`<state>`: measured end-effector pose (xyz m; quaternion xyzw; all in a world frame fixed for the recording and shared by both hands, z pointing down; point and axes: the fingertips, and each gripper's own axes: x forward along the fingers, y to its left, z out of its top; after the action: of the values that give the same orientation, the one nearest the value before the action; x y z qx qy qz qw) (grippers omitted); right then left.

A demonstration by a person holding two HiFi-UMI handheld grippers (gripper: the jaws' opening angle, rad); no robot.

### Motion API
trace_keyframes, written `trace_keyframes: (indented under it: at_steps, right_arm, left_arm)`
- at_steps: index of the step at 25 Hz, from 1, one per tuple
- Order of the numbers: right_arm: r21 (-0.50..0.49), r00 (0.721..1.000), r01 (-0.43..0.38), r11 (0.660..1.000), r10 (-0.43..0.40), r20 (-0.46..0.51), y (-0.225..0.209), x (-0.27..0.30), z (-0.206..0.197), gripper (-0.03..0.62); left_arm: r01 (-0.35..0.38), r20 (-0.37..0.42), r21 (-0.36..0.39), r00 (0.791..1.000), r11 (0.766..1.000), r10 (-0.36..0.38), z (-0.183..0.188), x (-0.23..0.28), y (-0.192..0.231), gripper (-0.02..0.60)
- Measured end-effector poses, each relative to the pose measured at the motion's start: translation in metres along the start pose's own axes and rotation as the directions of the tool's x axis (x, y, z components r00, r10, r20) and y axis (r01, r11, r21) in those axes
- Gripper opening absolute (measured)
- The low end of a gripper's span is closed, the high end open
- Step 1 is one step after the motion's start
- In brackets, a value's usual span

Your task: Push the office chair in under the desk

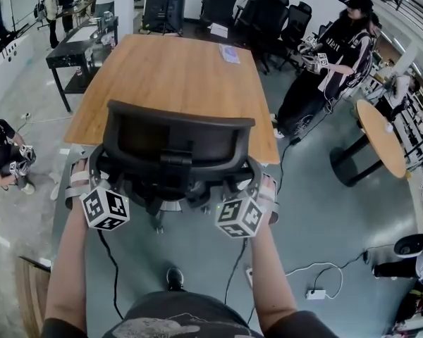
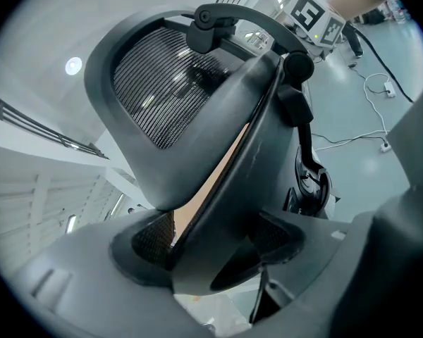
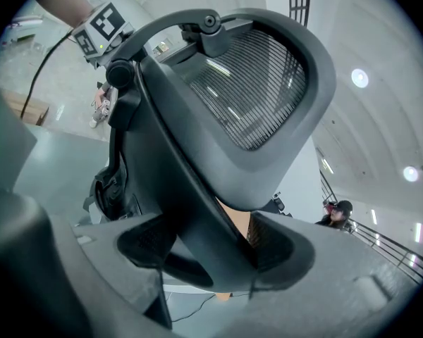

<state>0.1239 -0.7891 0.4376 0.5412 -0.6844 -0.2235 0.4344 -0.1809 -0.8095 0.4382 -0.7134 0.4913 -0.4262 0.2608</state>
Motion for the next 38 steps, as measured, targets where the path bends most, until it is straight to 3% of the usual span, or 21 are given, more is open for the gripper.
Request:
trace_keyframes:
  at_steps: [17,32,38]
  right_arm:
    - [-0.01,0.997,0.062,0.998,-0.061,0.05,-0.005,0.024,-0.012,0.307]
    - [-0.012,1.0,0.009,1.0,-0.009,-0.017,-0.001,0.026,-0.011,0.308]
    - [0.002,0.999,0.012,1.0,-0.012,-0.039,-0.007,0.022,-0.016,0.339]
  left_arm:
    - [-0.021,0.021,0.004,1.0,1.0,0.021,0.003,0.022,-0.01,0.345]
    - [-0.04,-0.013,0.033,0.999,0.999,0.04,0.0,0.024,-0.005,0.342]
    - [-0.102,-0.024,0.045,0.994,0.994,0.103,0.005,0.023,0.0,0.401]
